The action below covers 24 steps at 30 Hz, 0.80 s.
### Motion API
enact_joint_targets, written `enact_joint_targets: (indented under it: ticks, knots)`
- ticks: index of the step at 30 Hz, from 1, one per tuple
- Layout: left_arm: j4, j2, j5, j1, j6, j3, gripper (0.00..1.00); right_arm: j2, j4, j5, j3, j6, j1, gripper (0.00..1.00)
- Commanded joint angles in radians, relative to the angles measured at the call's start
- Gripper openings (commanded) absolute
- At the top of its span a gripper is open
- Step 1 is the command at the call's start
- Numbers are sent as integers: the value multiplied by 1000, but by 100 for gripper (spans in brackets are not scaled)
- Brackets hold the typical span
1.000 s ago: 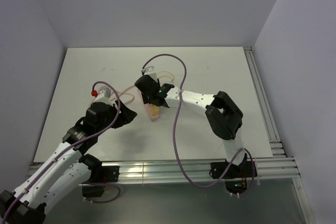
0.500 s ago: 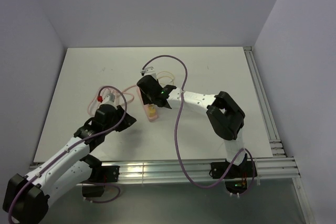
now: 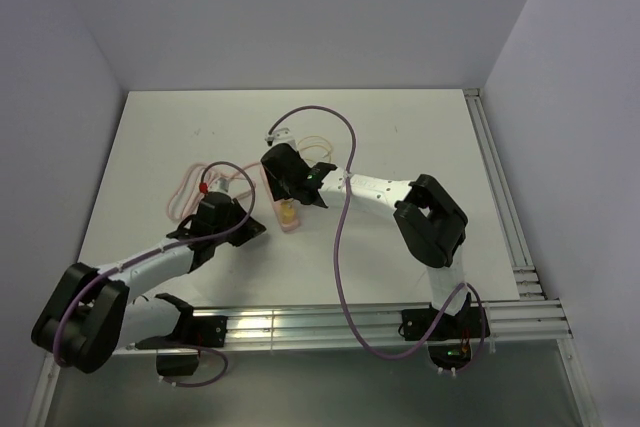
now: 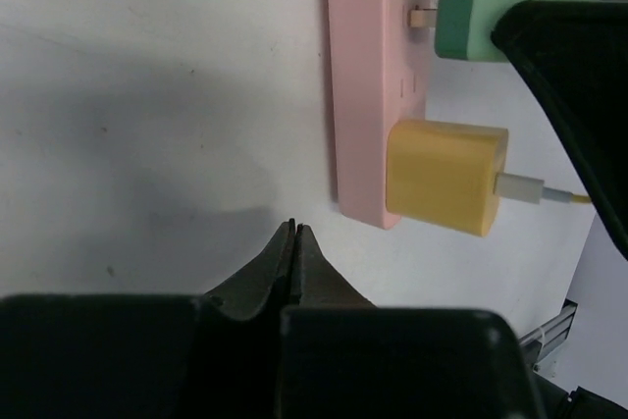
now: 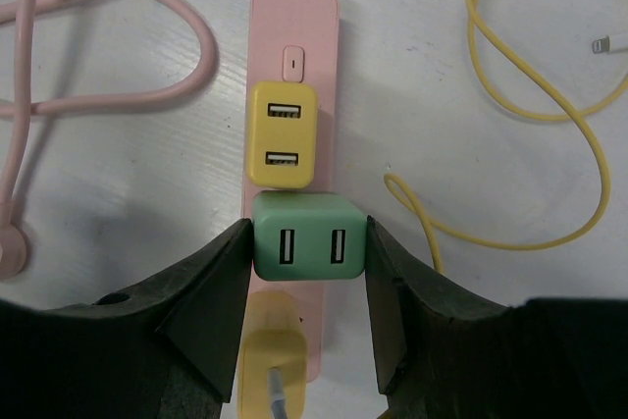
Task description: Insert the plug
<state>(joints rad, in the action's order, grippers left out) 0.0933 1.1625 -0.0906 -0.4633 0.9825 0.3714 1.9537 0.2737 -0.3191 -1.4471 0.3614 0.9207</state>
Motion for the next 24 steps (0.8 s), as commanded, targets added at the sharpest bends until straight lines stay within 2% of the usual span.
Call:
enact_joint_targets:
  ticks: [1,8,24]
  knots:
    - [151,61,-35,5,4,9,1,-39,25,12,13,-13,15,0]
    - [253,184,-84,6,11,14,1,-42,5,20,5,8,26,0]
    - [316,279,-124,18,2,46,1,5,36,2,-47,31,47,0]
